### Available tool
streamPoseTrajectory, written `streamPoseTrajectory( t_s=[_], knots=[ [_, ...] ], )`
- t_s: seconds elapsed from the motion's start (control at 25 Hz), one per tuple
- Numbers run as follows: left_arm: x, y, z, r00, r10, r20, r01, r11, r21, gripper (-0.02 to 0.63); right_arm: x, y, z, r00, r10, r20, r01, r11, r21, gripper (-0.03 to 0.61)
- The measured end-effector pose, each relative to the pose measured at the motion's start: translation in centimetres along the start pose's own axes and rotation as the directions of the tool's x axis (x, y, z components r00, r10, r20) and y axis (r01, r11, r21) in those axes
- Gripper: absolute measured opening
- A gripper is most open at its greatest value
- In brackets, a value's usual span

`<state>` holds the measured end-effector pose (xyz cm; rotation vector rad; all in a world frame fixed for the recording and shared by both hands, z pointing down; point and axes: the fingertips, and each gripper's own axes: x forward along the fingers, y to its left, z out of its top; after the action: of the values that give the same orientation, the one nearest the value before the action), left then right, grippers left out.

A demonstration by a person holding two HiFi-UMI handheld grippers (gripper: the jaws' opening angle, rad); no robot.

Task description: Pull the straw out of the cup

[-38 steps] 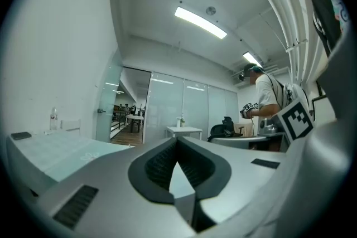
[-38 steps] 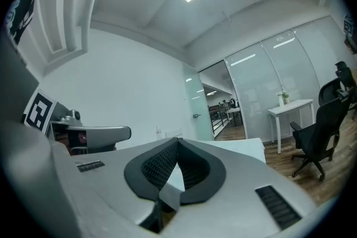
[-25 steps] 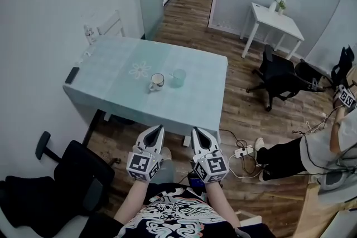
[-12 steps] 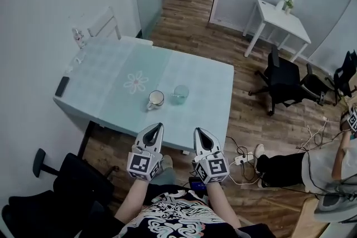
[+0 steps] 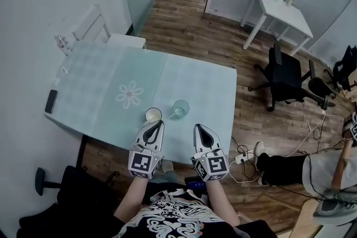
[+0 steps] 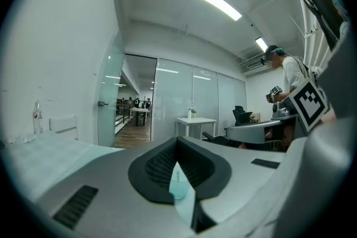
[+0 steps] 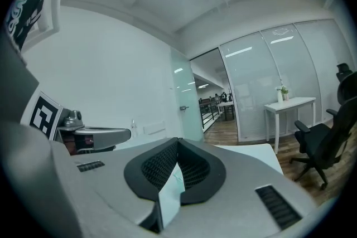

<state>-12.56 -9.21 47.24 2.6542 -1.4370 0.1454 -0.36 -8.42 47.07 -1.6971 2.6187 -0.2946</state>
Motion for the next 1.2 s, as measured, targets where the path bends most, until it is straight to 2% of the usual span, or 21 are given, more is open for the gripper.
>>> streamPoseTrajectory(
  t_s=[0.36,0.76,0.92,1.2],
  knots=[
    [1.8,1.1,-1.7,0.998,0.033,-0.045,-0.034,0.999,-0.023,-0.009,1.3,-1.1,-1.2,0.999,0.004,-0.031,-0.004,1.0,0.023,0.025],
    [2.9,1.3,-1.1,0.992,0.114,-0.047,-0.114,0.993,-0.007,-0.009,3.7,-2.7,-0.5,0.995,0.1,-0.03,-0.1,0.995,0.004,0.025],
    [3.1,0.7,-2.2,0.99,0.119,-0.073,-0.121,0.992,-0.027,-0.009,3.9,-3.1,-1.9,0.99,0.123,-0.076,-0.122,0.992,0.016,0.025],
    [3.2,0.8,-4.4,0.975,0.19,-0.115,-0.195,0.98,-0.027,0.014,3.6,-3.0,-3.9,0.975,0.188,-0.119,-0.185,0.982,0.035,0.025]
  ],
)
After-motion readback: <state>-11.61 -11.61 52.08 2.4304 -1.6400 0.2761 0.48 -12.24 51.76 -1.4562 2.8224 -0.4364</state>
